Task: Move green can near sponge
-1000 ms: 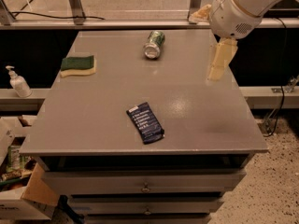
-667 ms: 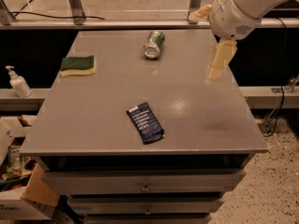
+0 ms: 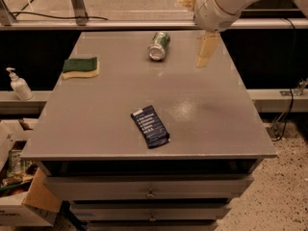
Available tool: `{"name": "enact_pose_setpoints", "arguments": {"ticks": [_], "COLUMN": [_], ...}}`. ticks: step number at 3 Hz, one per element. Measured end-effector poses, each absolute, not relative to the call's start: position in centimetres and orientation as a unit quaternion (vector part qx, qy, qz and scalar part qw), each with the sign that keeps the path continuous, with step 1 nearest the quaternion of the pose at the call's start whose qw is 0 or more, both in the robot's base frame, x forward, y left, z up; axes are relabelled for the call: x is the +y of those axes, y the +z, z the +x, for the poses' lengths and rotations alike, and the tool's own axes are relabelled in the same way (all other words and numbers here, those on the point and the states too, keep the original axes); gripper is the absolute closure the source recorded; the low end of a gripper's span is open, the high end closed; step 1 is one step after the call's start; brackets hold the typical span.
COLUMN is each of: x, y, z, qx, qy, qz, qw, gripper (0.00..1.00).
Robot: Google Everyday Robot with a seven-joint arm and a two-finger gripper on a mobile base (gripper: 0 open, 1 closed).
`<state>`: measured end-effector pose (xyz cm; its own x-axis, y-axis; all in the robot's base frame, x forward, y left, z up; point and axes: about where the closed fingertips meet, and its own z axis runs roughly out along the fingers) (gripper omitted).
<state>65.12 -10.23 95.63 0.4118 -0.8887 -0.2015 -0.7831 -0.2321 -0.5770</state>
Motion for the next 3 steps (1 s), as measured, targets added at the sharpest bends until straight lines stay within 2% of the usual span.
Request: {"name": "enact_pose_setpoints", "arguments": {"ticks": [2, 3], "x": [-7.5, -7.5], "y": [95.8, 95.8], "z": [72.5, 72.5], "qx": [0.442, 0.443], "qy": [-0.183, -0.183], "qz": [-0.828, -0.828], "qw": [0.292, 0.292], "gripper": [0.00, 0.00]}}
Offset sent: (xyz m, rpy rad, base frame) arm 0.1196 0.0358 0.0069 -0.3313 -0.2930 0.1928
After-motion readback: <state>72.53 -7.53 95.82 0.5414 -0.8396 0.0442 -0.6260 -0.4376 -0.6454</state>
